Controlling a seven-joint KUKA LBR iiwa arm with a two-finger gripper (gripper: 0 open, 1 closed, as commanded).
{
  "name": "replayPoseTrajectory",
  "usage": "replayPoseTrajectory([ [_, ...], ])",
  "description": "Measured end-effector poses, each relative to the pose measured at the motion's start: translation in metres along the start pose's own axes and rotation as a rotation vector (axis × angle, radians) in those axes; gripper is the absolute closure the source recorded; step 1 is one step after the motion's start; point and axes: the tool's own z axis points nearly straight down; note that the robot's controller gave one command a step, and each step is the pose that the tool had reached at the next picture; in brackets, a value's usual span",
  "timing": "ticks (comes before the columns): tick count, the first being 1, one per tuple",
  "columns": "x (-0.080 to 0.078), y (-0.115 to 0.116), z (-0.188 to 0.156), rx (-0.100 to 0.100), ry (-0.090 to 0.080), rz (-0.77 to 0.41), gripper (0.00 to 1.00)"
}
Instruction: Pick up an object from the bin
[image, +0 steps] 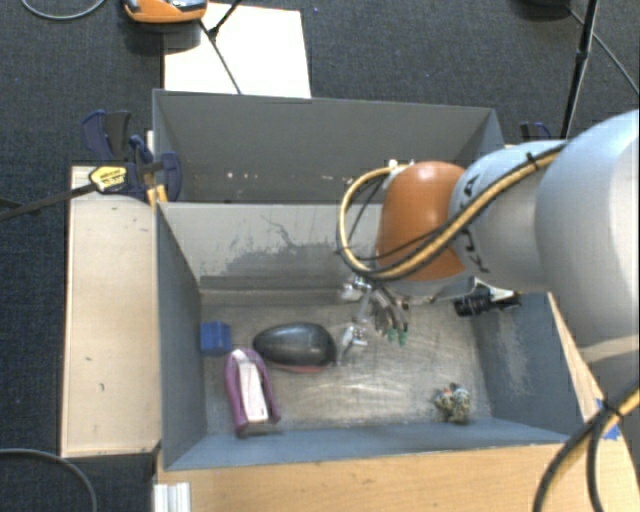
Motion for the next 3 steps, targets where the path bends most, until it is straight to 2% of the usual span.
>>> replayPoseTrajectory([
  [1,0.021,0.051,0.006,-0.001,-0.014,-0.019,0.0],
  [2,0.018,0.05,0.004,-0.003,-0.02,-0.016,1.0],
  [3,0.034,0.043,0.004,-0.005,-0.024,-0.146,1.0],
])
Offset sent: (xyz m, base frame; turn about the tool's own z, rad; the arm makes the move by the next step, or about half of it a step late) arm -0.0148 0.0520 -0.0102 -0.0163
